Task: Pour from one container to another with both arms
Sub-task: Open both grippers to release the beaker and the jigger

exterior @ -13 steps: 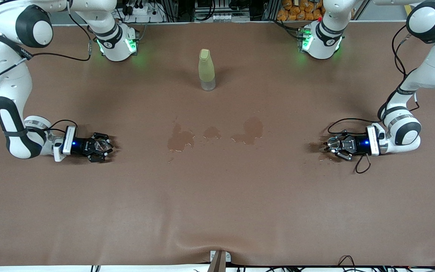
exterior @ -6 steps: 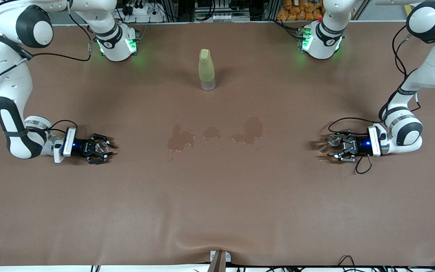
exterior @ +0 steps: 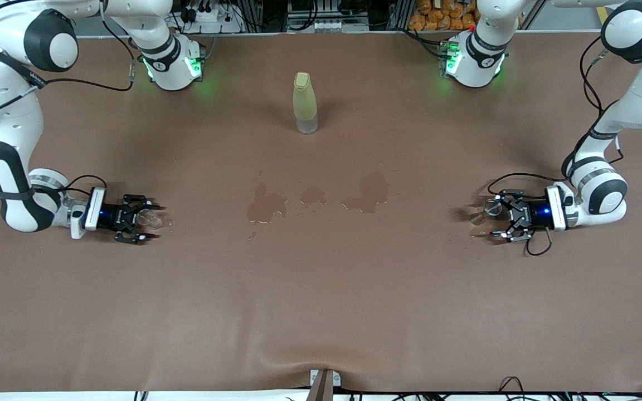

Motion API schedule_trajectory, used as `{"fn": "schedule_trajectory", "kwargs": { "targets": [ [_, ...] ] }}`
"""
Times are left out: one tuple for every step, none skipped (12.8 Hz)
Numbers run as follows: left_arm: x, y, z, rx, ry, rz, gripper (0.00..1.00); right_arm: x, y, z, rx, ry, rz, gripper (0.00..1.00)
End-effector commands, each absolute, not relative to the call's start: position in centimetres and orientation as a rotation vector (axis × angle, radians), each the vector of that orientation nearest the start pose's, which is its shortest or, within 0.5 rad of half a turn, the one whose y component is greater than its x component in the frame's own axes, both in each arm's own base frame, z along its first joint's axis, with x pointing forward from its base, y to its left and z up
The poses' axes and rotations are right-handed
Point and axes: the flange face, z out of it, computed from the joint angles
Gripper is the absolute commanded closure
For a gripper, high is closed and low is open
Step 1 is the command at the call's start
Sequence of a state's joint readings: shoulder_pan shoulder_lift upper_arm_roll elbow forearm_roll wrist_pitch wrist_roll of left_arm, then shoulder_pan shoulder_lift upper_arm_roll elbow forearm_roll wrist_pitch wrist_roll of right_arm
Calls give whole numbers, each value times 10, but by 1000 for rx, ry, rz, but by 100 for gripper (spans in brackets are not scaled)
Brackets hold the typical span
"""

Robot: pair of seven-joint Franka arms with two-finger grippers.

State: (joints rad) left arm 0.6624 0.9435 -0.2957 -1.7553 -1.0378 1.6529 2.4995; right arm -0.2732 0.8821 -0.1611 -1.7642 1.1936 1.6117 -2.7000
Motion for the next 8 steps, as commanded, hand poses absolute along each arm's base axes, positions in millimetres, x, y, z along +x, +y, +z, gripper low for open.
{"fn": "schedule_trajectory", "kwargs": {
  "targets": [
    [556,141,89,1389,-1168,1104,0,549,-163,88,-1551,-1427,-967,0],
    [564,149,97,1407,-1196,1061,0,550,-172,100,-1588,-1425,-911,0],
    [571,157,106,1435,-1205,1019,0,550,-182,112,-1633,-1410,-852,0],
    [577,164,118,1466,-1202,985,0,550,-192,128,-1681,-1397,-791,0],
    [584,171,134,1500,-1199,955,0,550,-201,145,-1727,-1385,-737,0],
    [589,174,148,1527,-1193,923,0,550,-209,161,-1767,-1376,-677,0],
    [596,176,167,1562,-1179,893,0,551,-212,176,-1801,-1363,-628,0],
    [602,176,190,1593,-1170,871,0,551,-220,196,-1850,-1335,-583,0]
  ]
}}
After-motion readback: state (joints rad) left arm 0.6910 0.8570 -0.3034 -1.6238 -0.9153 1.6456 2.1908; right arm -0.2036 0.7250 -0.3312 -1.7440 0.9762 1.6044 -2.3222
